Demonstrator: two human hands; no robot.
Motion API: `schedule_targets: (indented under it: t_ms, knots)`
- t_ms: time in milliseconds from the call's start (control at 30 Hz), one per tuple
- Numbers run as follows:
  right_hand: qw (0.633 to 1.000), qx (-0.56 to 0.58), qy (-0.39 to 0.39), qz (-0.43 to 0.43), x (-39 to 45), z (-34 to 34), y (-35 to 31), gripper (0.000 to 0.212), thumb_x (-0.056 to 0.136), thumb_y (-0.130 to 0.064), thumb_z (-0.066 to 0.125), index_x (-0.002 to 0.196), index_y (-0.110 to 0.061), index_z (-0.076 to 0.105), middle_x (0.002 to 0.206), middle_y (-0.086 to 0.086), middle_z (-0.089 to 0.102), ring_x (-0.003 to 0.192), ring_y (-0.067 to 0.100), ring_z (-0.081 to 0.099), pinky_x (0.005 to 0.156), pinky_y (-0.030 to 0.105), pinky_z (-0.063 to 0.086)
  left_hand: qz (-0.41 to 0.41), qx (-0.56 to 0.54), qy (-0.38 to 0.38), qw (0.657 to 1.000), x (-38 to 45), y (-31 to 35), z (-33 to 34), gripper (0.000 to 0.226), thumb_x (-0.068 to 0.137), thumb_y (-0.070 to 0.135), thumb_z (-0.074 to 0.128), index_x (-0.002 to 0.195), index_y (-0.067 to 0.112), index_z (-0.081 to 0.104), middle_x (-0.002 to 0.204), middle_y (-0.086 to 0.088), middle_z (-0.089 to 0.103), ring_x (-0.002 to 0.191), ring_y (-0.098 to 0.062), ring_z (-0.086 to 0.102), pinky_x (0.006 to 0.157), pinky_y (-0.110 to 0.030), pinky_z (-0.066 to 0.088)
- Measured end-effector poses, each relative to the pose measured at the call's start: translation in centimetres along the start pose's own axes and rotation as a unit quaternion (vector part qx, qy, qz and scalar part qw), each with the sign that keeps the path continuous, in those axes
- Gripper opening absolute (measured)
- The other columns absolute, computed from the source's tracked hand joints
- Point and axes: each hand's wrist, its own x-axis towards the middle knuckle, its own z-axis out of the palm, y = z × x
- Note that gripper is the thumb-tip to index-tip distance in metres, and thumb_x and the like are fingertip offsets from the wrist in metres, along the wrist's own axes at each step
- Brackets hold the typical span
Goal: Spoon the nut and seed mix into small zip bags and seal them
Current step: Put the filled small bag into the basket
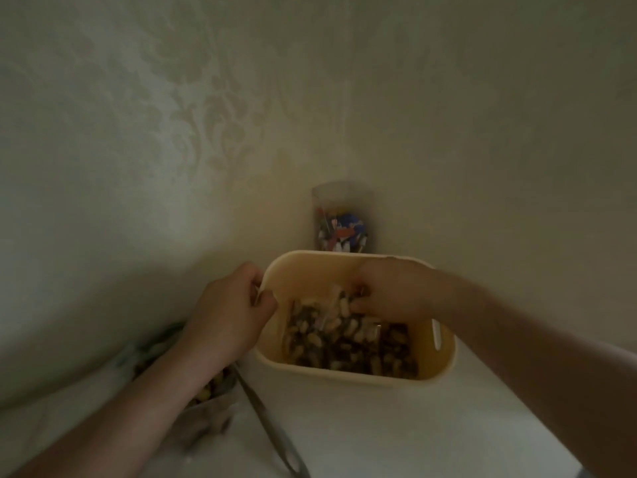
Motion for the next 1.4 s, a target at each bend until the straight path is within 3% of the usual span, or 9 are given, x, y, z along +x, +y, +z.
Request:
schedule_targets:
  t_ms: [100, 200, 400, 533, 900, 1000, 1067, 1267, 1400]
  knots:
    - [0.994, 0.095, -0.010, -0.047, -0.4, 0.5, -2.1, 0.012, 0.096, -0.044, 0.067, 0.086, -0.039, 0.061, 0.089, -0.014, 0.066, 0.083, 0.007, 0.064, 0.079, 0.032, 0.053, -0.001, -0.013, 0.003, 1.000, -0.7, 0.1, 0.1, 0.022, 0.097, 0.031, 0.066, 0.081, 0.026, 0.051, 0.062, 0.003, 0.057, 0.058, -0.013, 0.054, 0.053, -0.032, 0.037]
    - [0.991, 0.108, -0.020, -0.081, 0.4, 1.9, -4.5, 0.005, 0.099, -0.035, 0.067, 0.096, -0.035, 0.063, 0.094, -0.013, 0.065, 0.087, 0.008, 0.063, 0.081, 0.030, 0.052, 0.003, -0.024, 0.005, 1.000, -1.0, 0.2, 0.1, 0.023, 0.097, 0.030, 0.064, 0.080, 0.027, 0.049, 0.061, 0.004, 0.055, 0.057, -0.011, 0.052, 0.051, -0.032, 0.034]
    - [0.995, 0.056, -0.010, -0.079, 2.2, 4.1, -6.1, 0.014, 0.099, -0.017, 0.066, 0.112, -0.019, 0.070, 0.092, -0.007, 0.062, 0.075, 0.007, 0.056, 0.060, 0.022, 0.040, 0.006, -0.049, 0.011, 0.999, -1.2, 0.2, 0.4, 0.024, 0.095, 0.027, 0.063, 0.077, 0.026, 0.047, 0.059, 0.004, 0.051, 0.056, -0.013, 0.048, 0.055, -0.036, 0.037]
    - [0.997, 0.057, 0.000, -0.055, 2.6, 5.3, -6.0, 0.018, 0.098, -0.026, 0.067, 0.113, -0.017, 0.071, 0.104, 0.002, 0.070, 0.091, 0.021, 0.065, 0.081, 0.035, 0.052, 0.006, -0.049, 0.010, 0.999, -1.3, 0.0, 0.5, 0.022, 0.097, 0.029, 0.062, 0.080, 0.026, 0.048, 0.062, 0.005, 0.053, 0.058, -0.015, 0.049, 0.056, -0.036, 0.038]
    - [0.999, 0.010, 0.008, -0.052, 2.6, 5.5, -5.7, 0.025, 0.101, -0.007, 0.058, 0.120, -0.017, 0.070, 0.112, 0.003, 0.069, 0.092, 0.018, 0.063, 0.079, 0.031, 0.049, 0.007, -0.043, -0.020, 0.999, -0.7, 0.6, 0.2, 0.021, 0.101, 0.033, 0.058, 0.084, 0.030, 0.046, 0.073, 0.003, 0.059, 0.068, -0.020, 0.058, 0.063, -0.043, 0.049]
    - [0.995, 0.028, 0.027, -0.087, 2.3, 4.8, -6.2, 0.028, 0.099, -0.016, 0.063, 0.126, -0.024, 0.066, 0.114, -0.003, 0.067, 0.093, 0.011, 0.062, 0.082, 0.028, 0.053, 0.009, -0.034, -0.023, 0.999, -0.8, 0.9, 0.0, 0.022, 0.102, 0.034, 0.057, 0.085, 0.033, 0.043, 0.073, 0.005, 0.058, 0.065, -0.016, 0.056, 0.054, -0.037, 0.039]
    - [0.993, 0.021, 0.030, -0.113, 1.7, 4.3, -6.5, 0.031, 0.095, -0.022, 0.069, 0.125, -0.027, 0.065, 0.112, -0.006, 0.066, 0.096, 0.014, 0.064, 0.085, 0.035, 0.058, 0.010, -0.029, -0.023, 0.999, -0.9, 0.9, 0.1, 0.024, 0.102, 0.033, 0.056, 0.084, 0.035, 0.041, 0.073, 0.006, 0.058, 0.064, -0.014, 0.056, 0.053, -0.034, 0.034]
    - [0.995, 0.036, 0.009, -0.096, 1.2, 5.0, -6.1, 0.029, 0.103, -0.012, 0.060, 0.131, -0.015, 0.064, 0.127, 0.006, 0.067, 0.115, 0.026, 0.064, 0.103, 0.042, 0.051, 0.010, -0.051, -0.019, 0.998, -1.4, 0.3, 0.4, 0.022, 0.101, 0.033, 0.057, 0.086, 0.033, 0.042, 0.074, 0.004, 0.060, 0.067, -0.020, 0.059, 0.056, -0.036, 0.041]
    - [0.993, 0.028, 0.033, -0.107, 1.5, 5.3, -6.0, 0.022, 0.102, -0.028, 0.062, 0.123, -0.030, 0.069, 0.114, -0.011, 0.070, 0.096, 0.009, 0.064, 0.091, 0.029, 0.053, 0.010, -0.039, -0.016, 0.999, -1.4, 0.2, 0.5, 0.019, 0.101, 0.034, 0.056, 0.089, 0.033, 0.042, 0.075, 0.003, 0.059, 0.066, -0.020, 0.057, 0.055, -0.036, 0.038]
